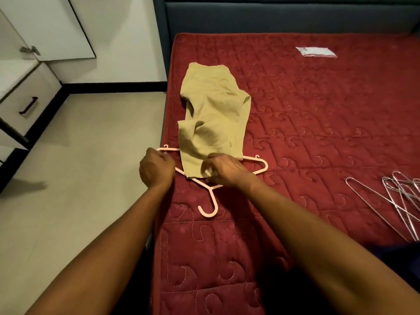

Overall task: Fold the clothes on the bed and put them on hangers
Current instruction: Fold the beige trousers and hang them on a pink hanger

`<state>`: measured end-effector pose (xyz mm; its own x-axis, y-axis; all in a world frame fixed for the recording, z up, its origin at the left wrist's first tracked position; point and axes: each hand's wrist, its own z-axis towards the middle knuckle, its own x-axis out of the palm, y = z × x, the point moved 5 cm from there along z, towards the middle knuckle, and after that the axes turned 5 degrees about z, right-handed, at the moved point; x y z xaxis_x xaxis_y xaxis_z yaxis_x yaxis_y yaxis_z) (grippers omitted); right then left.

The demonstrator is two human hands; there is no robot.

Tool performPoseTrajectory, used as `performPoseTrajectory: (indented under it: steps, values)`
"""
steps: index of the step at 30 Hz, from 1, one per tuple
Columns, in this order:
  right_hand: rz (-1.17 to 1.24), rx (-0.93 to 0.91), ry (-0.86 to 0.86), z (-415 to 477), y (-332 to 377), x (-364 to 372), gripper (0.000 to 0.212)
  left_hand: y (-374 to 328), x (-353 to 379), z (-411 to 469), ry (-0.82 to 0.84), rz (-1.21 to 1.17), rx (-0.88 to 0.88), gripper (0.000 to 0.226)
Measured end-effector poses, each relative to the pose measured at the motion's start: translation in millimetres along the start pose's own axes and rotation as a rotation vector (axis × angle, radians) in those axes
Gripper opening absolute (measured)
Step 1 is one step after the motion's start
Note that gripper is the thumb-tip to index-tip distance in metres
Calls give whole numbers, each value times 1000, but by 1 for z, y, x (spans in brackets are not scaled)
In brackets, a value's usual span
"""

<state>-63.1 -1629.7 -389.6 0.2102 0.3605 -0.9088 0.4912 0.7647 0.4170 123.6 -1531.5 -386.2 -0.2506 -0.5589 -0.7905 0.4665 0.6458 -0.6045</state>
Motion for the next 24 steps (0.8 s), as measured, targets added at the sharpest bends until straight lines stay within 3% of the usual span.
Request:
performPoseTrajectory:
  steps: [3, 6, 8, 11, 15, 17, 18, 20, 22, 24]
  values:
    - [-7, -39, -38, 1, -1, 8, 26, 15, 13, -17, 129, 64, 13, 47]
    - [-17, -34, -99, 3, -2, 11, 15, 8, 14, -12, 219, 57, -93, 38]
    - [-11, -15, -106, 5, -1, 11, 11, 4, 15, -4, 296, -101, -252, 27]
    - [38, 89, -37, 12, -3, 6, 13, -2, 21, 3, 445, -550, -493, 19]
    - [101, 57, 234, 25, 4, -3, 12, -9, 15, 5, 535, -678, -531, 16]
    - [356, 161, 251, 26, 3, -14, 17, -12, 7, 2, 517, -724, -537, 10]
    - [534, 251, 147, 24, -3, -22, 21, -12, 4, 0, 499, -741, -539, 8]
    - [769, 372, -248, 12, -20, -41, 25, -8, 2, -3, 470, -746, -546, 10]
    - [639, 516, -692, -21, -35, -54, 29, -1, 4, -9, 472, -712, -537, 19]
    - [494, 766, -876, -64, -49, -44, 40, 7, 11, -15, 463, -641, -501, 22]
